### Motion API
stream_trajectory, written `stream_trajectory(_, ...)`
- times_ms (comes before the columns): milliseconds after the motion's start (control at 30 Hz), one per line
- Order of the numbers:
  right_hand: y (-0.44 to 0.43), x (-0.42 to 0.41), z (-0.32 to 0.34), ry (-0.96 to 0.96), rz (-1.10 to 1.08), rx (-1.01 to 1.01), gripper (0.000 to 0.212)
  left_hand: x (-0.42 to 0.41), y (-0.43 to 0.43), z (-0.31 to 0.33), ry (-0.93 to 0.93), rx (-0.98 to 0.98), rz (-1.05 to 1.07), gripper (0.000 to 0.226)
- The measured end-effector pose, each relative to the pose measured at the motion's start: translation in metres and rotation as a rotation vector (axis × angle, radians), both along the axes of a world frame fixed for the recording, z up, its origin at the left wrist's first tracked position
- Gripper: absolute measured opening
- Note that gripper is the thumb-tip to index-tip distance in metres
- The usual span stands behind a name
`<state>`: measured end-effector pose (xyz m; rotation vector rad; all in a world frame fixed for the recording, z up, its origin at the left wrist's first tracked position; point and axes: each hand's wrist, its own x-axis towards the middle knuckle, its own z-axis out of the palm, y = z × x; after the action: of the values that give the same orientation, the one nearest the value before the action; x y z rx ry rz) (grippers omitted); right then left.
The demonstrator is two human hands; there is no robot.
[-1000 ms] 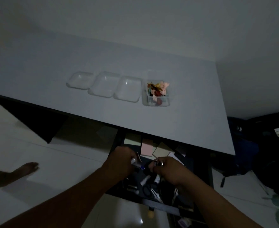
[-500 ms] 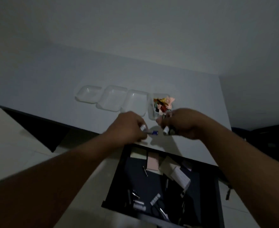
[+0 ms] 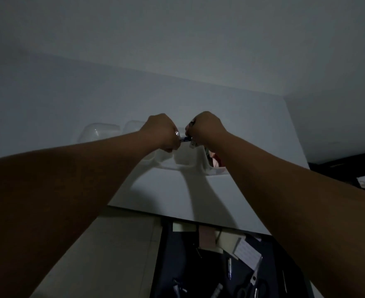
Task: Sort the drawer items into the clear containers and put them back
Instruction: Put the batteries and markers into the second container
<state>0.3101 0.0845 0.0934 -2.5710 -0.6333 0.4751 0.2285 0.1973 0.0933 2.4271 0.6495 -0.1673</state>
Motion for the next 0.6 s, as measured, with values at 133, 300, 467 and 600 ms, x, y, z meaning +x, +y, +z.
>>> stream_trajectory(133, 0.003, -0.001, -0.015, -0.065, 0.005, 0.073, 0.019, -0.002, 0.006, -0.014, -0.065, -0.029, -0.040, 0.028)
stream_trajectory(300, 0.006, -0.008, -0.014, -0.097, -0.054, 0.148, 0.014, -0.003, 0.011, -0.018, -0.132, -0.093, -0.032, 0.027)
stream_trajectory(467, 0.000, -0.012, -0.019, -0.073, -0.072, 0.215, 0.011, -0.008, 0.014, -0.022, -0.185, -0.096, 0.000, 0.020)
stream_trajectory(600, -0.001, -0.014, -0.023, -0.070, -0.072, 0.241, 0.013, -0.009, 0.015, -0.021, -0.176, -0.130, 0.026, 0.025)
